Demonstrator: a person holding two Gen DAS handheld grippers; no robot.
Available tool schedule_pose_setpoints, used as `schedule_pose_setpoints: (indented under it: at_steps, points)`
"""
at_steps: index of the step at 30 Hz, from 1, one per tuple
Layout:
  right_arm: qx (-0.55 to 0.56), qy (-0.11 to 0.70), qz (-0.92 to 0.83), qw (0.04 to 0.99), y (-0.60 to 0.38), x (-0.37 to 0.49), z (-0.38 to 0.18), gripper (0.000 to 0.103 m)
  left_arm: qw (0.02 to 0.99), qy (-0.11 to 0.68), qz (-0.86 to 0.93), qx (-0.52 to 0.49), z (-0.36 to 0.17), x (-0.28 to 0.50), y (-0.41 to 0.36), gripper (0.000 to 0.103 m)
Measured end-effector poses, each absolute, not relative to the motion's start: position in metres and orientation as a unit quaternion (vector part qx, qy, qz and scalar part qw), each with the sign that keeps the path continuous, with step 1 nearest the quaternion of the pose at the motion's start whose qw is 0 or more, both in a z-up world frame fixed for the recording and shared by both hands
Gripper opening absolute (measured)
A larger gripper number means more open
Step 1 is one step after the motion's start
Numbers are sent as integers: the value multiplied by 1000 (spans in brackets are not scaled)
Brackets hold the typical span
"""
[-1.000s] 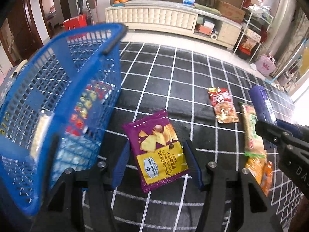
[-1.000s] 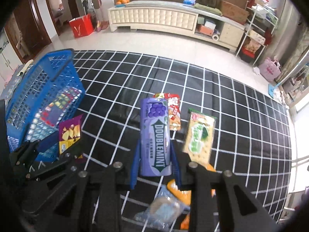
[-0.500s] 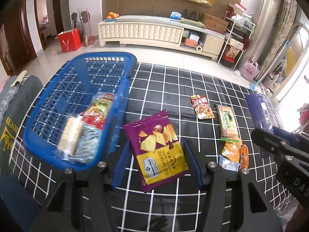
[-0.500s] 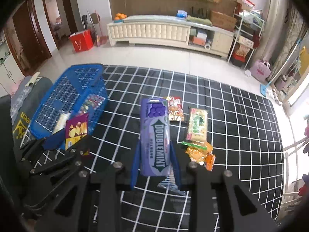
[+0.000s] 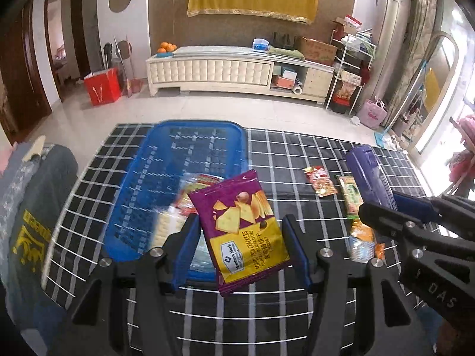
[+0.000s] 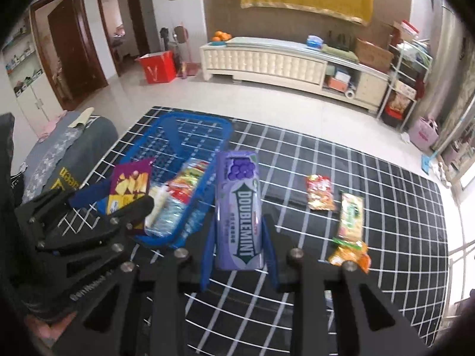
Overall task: Organize snacks
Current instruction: 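Carry the chips bag into the basket and open the left tool while the right tool holds the gum, then lower the Doublemint pack into the basket and open the right tool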
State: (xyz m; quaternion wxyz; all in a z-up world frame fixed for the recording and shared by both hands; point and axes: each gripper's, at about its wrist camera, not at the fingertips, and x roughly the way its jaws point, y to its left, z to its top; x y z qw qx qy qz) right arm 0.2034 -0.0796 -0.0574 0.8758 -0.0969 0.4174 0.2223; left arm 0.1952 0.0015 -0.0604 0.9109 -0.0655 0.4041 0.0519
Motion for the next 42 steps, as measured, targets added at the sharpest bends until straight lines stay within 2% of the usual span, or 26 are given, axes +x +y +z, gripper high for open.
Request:
schedule_pose_setpoints:
  at_steps: [9,16,27,34,36,37,38,42]
  points:
    - [-95,426,254,863,-33,214,-69,34,893,439,-30,-100,-52,206,73,54]
    - [-97,445,254,853,-8,235,-85,34,886,459,-15,-68,-67,239,101,54]
    - [-79,486,227,840,9,291,-117,34,855,511,-32,-82,-110,307,119,54]
    - [-78,484,223,842,9,295,-121,35,845,531,-35,-58,-124,338,106,54]
    - [-80,483,222,843,8,294,-121,34,847,528,-28,-57,-124,344,106,62]
    - [-81,486,223,841,9,294,-122,35,851,522,-21,-51,-124,347,105,78]
    - [-81,487,223,840,8,294,-121,34,854,519,-15,-45,-124,348,106,86]
    - [-77,486,218,843,6,290,-115,34,852,521,-23,-42,-122,342,102,86]
